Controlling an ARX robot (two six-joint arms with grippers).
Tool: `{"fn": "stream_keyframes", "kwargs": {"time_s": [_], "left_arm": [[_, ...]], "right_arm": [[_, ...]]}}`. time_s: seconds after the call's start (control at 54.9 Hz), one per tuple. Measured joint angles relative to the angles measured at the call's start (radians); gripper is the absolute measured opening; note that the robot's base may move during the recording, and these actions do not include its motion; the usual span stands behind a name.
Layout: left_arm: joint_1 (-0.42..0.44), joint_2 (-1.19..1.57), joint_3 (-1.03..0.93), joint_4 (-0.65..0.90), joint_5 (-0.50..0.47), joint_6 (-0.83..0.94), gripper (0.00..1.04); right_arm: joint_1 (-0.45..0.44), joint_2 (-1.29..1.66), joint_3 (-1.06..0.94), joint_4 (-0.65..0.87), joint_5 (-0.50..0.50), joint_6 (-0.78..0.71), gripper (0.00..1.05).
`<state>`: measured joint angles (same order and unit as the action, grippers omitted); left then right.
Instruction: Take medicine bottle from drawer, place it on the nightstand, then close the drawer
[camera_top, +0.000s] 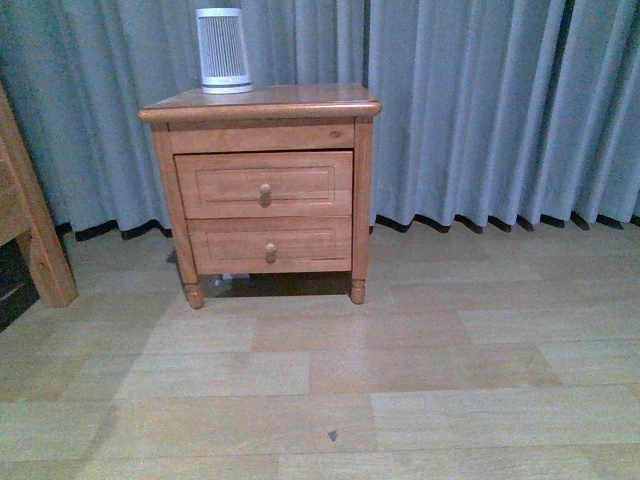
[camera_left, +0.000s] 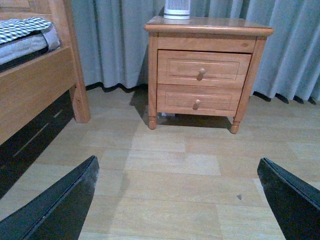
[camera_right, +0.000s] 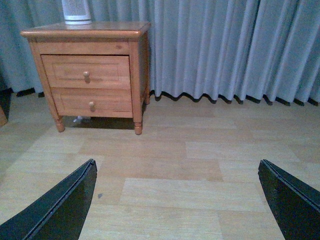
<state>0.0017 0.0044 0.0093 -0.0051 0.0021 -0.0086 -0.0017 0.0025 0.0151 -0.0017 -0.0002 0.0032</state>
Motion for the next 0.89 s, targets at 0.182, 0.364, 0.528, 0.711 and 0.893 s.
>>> {"fn": "stream_keyframes", "kwargs": {"time_s": [0.182, 0.364, 0.528, 0.711, 0.893], "left_arm": [[0.0, 0.0, 0.0, 0.0, 0.0, 0.0, 0.98], [0.0, 0.0, 0.0, 0.0, 0.0, 0.0, 0.98], [0.0, 0.0, 0.0, 0.0, 0.0, 0.0, 0.98], [0.0, 0.0, 0.0, 0.0, 0.0, 0.0, 0.98], [0.0, 0.0, 0.0, 0.0, -0.001, 0.0, 0.98]], "right_arm": [[0.0, 0.0, 0.0, 0.0, 0.0, 0.0, 0.98], [0.0, 0.0, 0.0, 0.0, 0.0, 0.0, 0.98], [0.0, 0.0, 0.0, 0.0, 0.0, 0.0, 0.98], [0.0, 0.0, 0.0, 0.0, 0.0, 0.0, 0.98], [0.0, 0.0, 0.0, 0.0, 0.0, 0.0, 0.98]]}}
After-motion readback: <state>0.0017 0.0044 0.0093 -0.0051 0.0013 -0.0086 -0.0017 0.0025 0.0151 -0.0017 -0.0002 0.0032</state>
